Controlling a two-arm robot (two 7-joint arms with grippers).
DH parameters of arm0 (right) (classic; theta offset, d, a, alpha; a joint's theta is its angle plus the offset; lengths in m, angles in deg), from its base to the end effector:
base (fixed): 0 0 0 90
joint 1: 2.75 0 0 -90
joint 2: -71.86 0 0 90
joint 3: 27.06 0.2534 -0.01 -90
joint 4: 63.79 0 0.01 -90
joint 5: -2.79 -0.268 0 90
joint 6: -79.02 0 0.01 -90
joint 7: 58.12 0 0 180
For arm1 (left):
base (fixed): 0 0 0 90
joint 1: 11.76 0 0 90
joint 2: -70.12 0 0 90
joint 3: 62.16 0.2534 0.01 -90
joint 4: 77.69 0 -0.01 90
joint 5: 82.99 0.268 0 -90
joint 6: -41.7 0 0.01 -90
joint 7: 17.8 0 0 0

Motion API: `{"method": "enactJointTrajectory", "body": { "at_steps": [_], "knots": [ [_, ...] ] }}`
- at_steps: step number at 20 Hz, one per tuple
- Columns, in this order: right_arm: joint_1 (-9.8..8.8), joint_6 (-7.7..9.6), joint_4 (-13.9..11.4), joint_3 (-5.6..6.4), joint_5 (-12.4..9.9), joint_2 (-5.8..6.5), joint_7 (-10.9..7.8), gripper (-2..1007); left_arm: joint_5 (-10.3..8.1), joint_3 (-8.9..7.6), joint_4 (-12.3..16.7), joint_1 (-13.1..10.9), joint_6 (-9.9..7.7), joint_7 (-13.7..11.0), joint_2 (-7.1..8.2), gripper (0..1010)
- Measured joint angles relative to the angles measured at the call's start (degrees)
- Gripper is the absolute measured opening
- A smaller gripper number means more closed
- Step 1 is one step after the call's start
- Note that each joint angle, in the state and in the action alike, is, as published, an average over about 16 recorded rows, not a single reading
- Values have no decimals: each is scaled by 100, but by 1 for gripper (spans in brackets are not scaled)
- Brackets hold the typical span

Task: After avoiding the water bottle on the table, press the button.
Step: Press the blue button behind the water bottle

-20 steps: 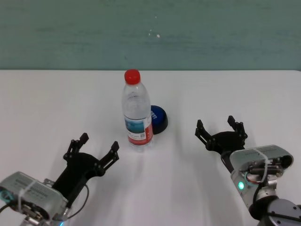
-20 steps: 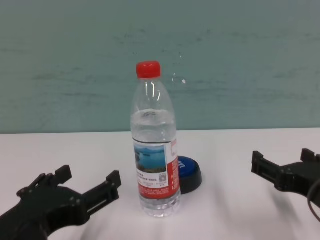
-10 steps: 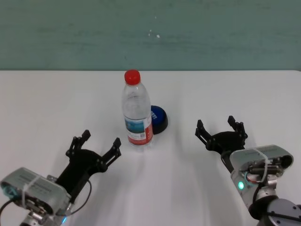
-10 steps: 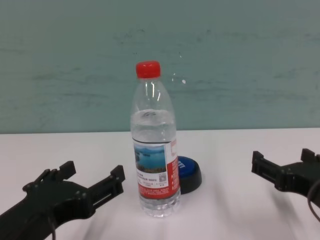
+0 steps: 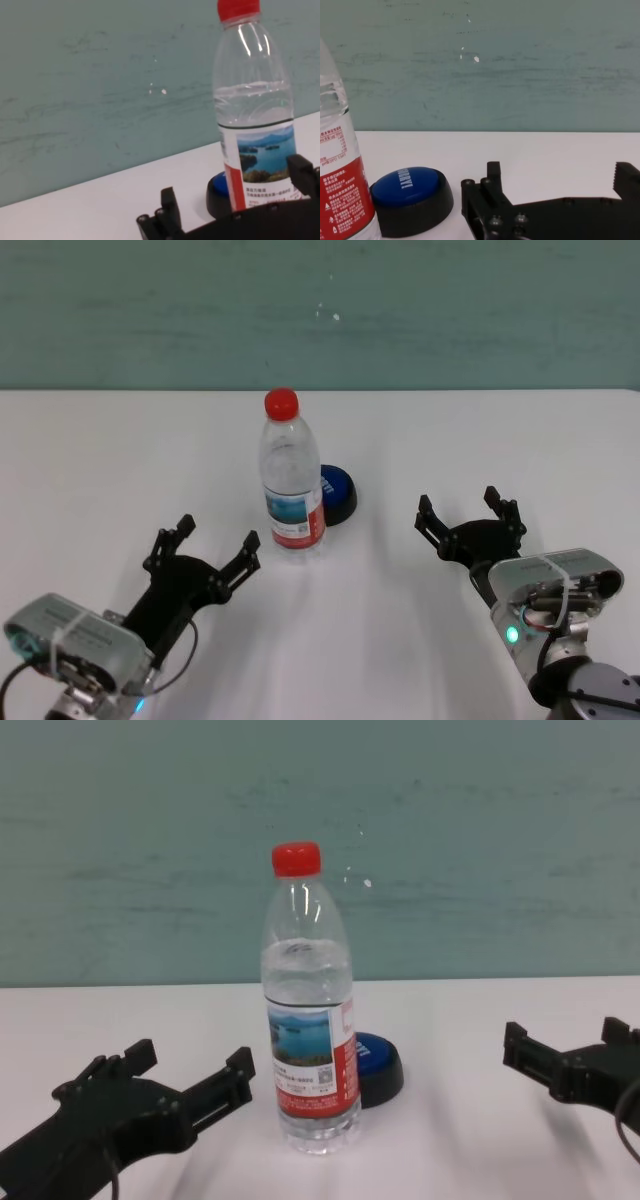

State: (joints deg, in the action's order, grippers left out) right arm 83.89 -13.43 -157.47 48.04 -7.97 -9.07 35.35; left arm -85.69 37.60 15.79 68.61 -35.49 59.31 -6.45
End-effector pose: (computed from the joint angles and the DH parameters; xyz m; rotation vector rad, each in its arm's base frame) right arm 0.2630 0.0344 -0.2696 0.0397 0.0385 -1.3661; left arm 0.2379 0.0094 -0.2929 0.0584 -0.1696 1.1331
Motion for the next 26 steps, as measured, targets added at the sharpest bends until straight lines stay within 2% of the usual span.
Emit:
{"method": "enactJointTrajectory", "body": {
  "at_steps": [26],
  "knots": [
    [0, 0, 0, 0, 0, 0, 0, 1004, 120, 68, -191, 156, 8, 88, -118, 1010]
  ]
}}
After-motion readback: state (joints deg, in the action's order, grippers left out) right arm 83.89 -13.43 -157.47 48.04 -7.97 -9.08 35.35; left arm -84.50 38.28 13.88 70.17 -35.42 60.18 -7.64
